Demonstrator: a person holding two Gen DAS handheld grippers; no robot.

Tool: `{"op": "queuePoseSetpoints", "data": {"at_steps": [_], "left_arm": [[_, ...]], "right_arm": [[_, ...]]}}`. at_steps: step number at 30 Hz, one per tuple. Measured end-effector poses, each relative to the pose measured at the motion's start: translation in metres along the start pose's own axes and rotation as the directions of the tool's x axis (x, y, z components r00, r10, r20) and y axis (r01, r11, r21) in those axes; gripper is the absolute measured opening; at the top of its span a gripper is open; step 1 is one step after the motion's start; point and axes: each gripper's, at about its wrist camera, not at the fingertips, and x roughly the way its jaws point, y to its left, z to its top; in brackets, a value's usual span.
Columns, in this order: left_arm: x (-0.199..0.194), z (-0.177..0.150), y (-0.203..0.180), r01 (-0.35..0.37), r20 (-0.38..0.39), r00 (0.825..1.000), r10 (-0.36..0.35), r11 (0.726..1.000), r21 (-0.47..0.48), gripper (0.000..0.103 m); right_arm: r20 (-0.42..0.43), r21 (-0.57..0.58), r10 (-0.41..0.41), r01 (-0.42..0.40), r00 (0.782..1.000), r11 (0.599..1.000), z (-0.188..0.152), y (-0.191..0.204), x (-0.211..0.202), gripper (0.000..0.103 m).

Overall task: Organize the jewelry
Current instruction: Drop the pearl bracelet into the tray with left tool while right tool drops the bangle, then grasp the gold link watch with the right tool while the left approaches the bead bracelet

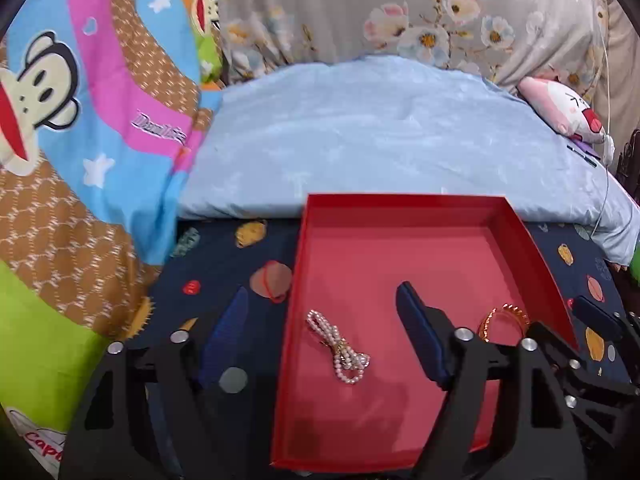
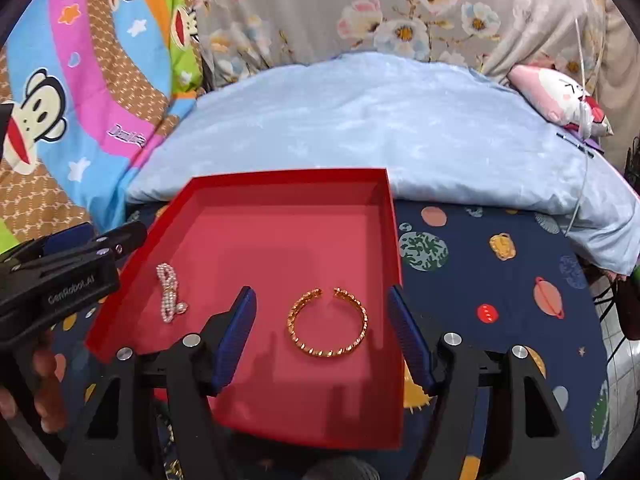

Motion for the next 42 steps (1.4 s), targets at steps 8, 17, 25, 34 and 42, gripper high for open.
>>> {"op": "queuePoseSetpoints", "data": {"at_steps": [8, 17, 25, 34, 42], "left_arm": [[-0.064, -0.039, 0.031, 0.008, 0.021, 1.000, -0.008, 0.999, -0.034, 0.081], [-0.101, -0.134, 0.056, -0.015, -0.080, 0.997, 0.008, 0.996, -0.089, 0.082], [-0.103, -0.182, 0.053, -0.033, -0.118, 0.993, 0.021, 0.994, -0.102, 0.082], [-0.097, -0.193, 0.051, -0.041, -0.108, 0.994, 0.029, 0.993, -0.110, 0.082], [-0.094, -0.195, 0.055, -0.017, -0.118, 0.993, 0.001, 0.991, -0.135, 0.082]], "right_arm": [[0.027, -0.006, 0.028, -0.028, 0.999, 1.000, -0.053, -0.001, -0.069, 0.066], [-0.100, 0.026, 0.055, -0.053, 0.994, 0.998, -0.142, 0.002, -0.100, 0.066], [-0.137, 0.056, 0.056, -0.048, 0.989, 0.997, -0.172, 0.003, -0.099, 0.065], [-0.140, 0.036, 0.038, -0.033, 0.989, 0.999, -0.157, 0.009, -0.080, 0.048], [-0.151, 0.030, 0.027, -0.023, 0.988, 0.999, -0.147, 0.012, -0.064, 0.039]]}}
